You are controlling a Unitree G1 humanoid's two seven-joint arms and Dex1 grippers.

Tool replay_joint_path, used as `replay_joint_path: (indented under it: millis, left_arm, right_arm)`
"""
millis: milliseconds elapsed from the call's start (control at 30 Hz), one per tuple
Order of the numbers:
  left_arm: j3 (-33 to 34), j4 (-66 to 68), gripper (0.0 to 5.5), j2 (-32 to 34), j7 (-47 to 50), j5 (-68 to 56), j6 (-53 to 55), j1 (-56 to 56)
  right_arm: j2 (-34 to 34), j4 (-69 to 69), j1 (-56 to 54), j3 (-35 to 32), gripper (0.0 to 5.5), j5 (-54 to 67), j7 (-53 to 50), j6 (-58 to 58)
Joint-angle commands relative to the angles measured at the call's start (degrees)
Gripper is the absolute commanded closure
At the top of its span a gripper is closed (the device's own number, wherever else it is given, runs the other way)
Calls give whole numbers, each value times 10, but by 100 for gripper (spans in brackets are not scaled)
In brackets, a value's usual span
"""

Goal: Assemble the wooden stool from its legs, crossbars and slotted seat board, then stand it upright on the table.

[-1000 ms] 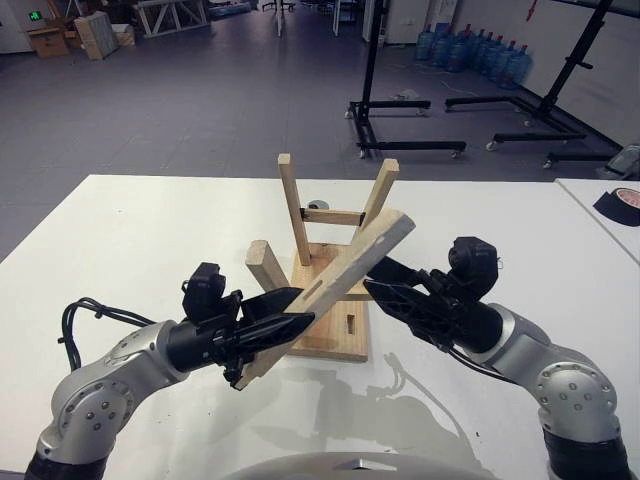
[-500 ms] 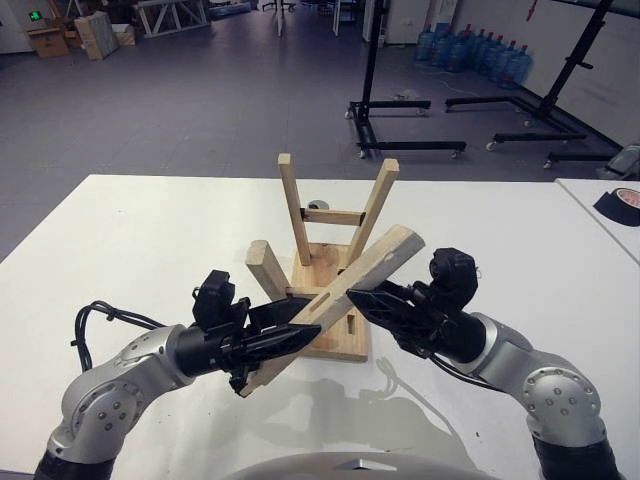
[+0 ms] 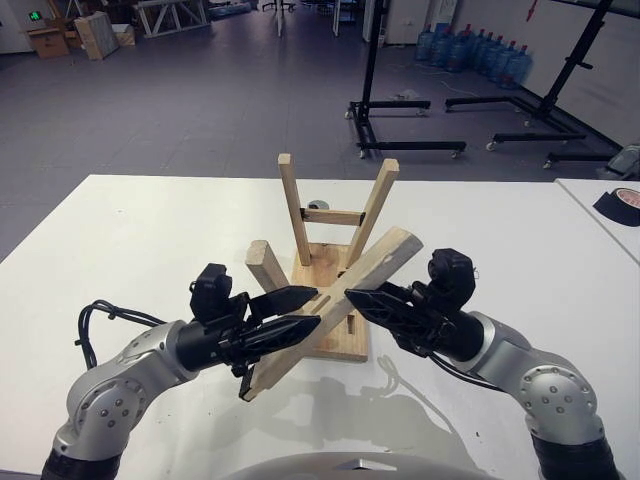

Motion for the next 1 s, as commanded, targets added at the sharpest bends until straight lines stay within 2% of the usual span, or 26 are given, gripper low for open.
replay_joint_path:
  millis: [33,100,200,267,400,600,867,1000]
  left_arm:
    - [25,-21,210,-2,-8,-30,-10,10]
    - [31,-34,190,-1,-18,-35,-14,25]
    - [33,-45,190,-5,-12,-32,-22,44]
    - [31,-52,190,-12,-4,-32,-28,54]
    - [29,-57,190,-10,1,-23,-31,62]
    - [40,-48,190,-3,5,-30,-27,56]
    - [30,-36,190,3,1,-28,-18,48]
    - [27,-33,190,6,-2,-24,-17,45]
  right_arm:
    - [-24,-10,9,-28,345,-8,28,-9]
    - [-59,-24,38,-56,345,-24,64,-11]
    - [-127,-22,101,-90,345,-103,154,-32]
    - [-170,15,132,-114,345,-150,217,-49]
    - [-210,104,127,-171,345,-199,258,-72]
    - [-171,155,49,-170,345,-267,275,-174]
    - [-124,244,-71,-133,345,-264,304,-181]
    - [-123,283,-100,-93,345,-277,359,-173]
